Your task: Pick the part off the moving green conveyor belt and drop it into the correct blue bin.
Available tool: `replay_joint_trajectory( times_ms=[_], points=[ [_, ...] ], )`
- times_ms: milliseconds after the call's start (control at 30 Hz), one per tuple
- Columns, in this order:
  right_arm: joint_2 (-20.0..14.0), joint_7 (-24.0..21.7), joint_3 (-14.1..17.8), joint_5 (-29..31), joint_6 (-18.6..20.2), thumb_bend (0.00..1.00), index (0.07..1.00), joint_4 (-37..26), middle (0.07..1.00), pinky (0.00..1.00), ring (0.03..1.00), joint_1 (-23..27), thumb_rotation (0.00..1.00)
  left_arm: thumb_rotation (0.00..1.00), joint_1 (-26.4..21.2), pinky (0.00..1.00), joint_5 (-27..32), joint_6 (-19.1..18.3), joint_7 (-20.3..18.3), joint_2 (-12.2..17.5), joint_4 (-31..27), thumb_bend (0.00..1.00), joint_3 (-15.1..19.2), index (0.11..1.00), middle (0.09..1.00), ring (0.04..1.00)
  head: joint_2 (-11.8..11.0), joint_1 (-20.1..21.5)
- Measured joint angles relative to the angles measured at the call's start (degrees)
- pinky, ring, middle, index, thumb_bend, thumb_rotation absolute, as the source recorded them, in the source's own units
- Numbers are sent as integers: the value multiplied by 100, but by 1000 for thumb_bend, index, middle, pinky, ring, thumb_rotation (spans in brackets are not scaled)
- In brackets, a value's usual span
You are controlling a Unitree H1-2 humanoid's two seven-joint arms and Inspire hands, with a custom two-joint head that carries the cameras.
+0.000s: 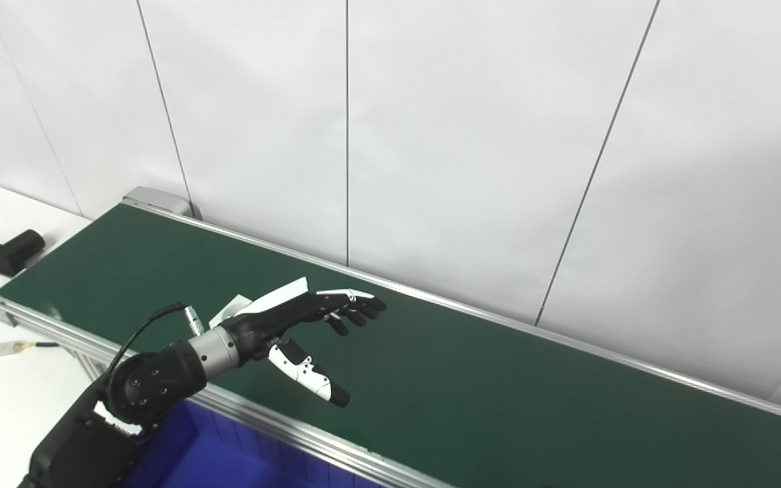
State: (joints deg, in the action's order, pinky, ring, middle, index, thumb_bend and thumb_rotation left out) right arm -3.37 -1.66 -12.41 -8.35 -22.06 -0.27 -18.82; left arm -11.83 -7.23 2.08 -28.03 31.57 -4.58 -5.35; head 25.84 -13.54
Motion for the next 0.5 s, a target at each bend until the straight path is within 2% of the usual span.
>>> replay_joint_trajectory(
  times_ms=[167,367,500],
  points=[
    [-2,1,2,0,0,714,864,8,834,742,802,15,544,287,-167,734,-172,287,-3,22,333,857,-36,858,848,811,9,0],
    [-5,-2,4,21,0,705,868,30,837,753,807,23,536,243,-394,721,-659,408,3,176,668,869,-150,859,881,838,-9,9],
    [-10,-2,9,21,0,705,869,43,836,748,804,33,536,265,-511,723,-905,601,89,195,1013,877,-183,866,888,856,-9,-9]
  ],
)
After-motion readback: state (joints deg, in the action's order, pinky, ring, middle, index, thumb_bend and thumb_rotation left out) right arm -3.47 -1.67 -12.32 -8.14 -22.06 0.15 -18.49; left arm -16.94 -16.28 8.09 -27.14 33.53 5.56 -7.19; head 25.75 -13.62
